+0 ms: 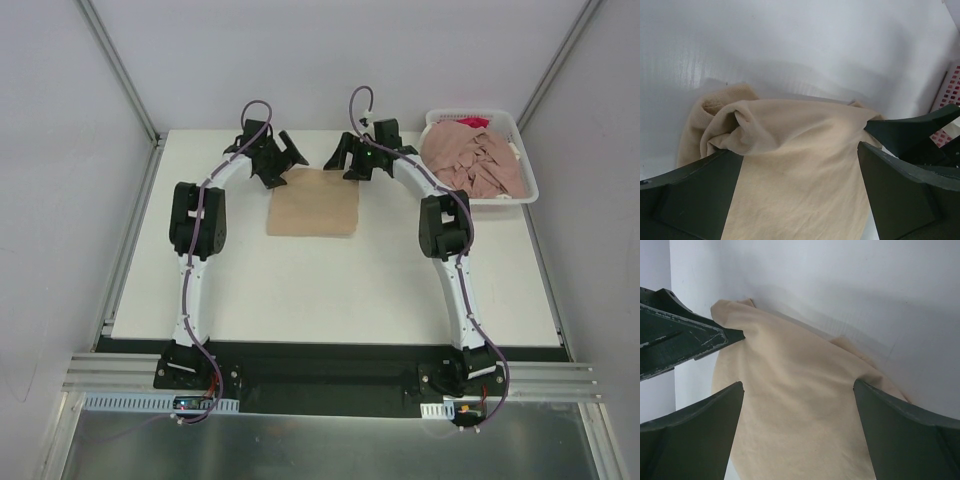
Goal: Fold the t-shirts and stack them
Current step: Smooth out wrinkles on the folded tshirt
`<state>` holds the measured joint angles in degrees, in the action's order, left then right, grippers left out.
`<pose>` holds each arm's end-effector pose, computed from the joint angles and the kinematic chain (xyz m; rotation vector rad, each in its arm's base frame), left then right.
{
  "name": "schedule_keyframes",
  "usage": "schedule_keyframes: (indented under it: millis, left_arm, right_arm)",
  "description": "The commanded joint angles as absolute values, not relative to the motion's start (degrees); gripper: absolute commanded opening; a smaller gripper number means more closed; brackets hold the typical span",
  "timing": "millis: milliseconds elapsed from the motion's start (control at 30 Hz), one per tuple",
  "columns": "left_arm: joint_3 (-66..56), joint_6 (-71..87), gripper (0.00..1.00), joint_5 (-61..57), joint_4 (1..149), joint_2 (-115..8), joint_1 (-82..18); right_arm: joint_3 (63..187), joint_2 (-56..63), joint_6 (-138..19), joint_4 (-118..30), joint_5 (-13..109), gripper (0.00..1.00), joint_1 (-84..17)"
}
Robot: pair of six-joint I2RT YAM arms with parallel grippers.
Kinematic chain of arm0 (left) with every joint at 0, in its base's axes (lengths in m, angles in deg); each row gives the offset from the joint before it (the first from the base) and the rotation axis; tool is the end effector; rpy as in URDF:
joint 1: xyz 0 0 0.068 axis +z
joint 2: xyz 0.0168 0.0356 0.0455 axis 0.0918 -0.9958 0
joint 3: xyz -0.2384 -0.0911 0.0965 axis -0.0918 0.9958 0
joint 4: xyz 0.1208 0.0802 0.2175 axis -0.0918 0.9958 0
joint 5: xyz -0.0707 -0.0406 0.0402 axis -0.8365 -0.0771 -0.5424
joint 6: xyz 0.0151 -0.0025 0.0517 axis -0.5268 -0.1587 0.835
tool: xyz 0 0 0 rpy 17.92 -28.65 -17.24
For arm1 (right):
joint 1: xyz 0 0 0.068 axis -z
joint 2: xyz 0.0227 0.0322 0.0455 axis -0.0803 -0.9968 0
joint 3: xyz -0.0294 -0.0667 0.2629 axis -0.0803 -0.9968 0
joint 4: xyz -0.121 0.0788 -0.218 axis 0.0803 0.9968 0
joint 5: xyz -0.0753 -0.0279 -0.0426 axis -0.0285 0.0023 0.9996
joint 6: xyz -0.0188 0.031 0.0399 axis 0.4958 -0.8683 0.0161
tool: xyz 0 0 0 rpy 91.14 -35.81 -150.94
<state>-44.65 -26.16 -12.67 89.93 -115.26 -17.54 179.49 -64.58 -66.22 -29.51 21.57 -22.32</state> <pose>0.5300 -0.1272 0.1805 -0.4936 2.2961 -0.9005 0.5505 0.1968 0.1669 -0.4362 2.1571 0.9514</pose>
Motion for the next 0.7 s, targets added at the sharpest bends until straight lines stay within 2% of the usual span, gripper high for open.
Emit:
schedule_keyframes:
  millis: [0,100,233,267,467,667]
  left_arm:
    - [-40.9,-25.2,0.99,-13.7,91.2,-112.9,-17.3]
    - [-36.5,-25.2,0.99,-14.9,91.1,-109.8,-17.7]
    - [-27.0,-25.4,0.99,-13.0,90.9,-103.5,-19.8]
    - [-22.2,-25.8,0.99,-12.1,90.9,-101.9,-20.8]
    - [0.2,-30.2,0.99,-3.2,89.7,-84.2,-26.0]
    - [12.5,-34.7,0.99,1.9,89.2,-69.3,-34.4]
  right_arm:
    - [180.9,-65.9,-67.3,-30.1,24.5,0.97,-22.0]
    - [175.4,-62.3,-66.3,-29.9,24.3,0.97,-22.7]
    - [161.4,-51.6,-64.9,-31.2,25.2,0.97,-24.6]
    - [153.9,-49.3,-64.8,-32.0,26.5,0.97,-25.0]
    - [128.0,-31.3,-65.2,-37.4,31.5,0.97,-26.6]
    - [114.9,-17.0,-63.3,-36.7,32.4,0.97,-28.9]
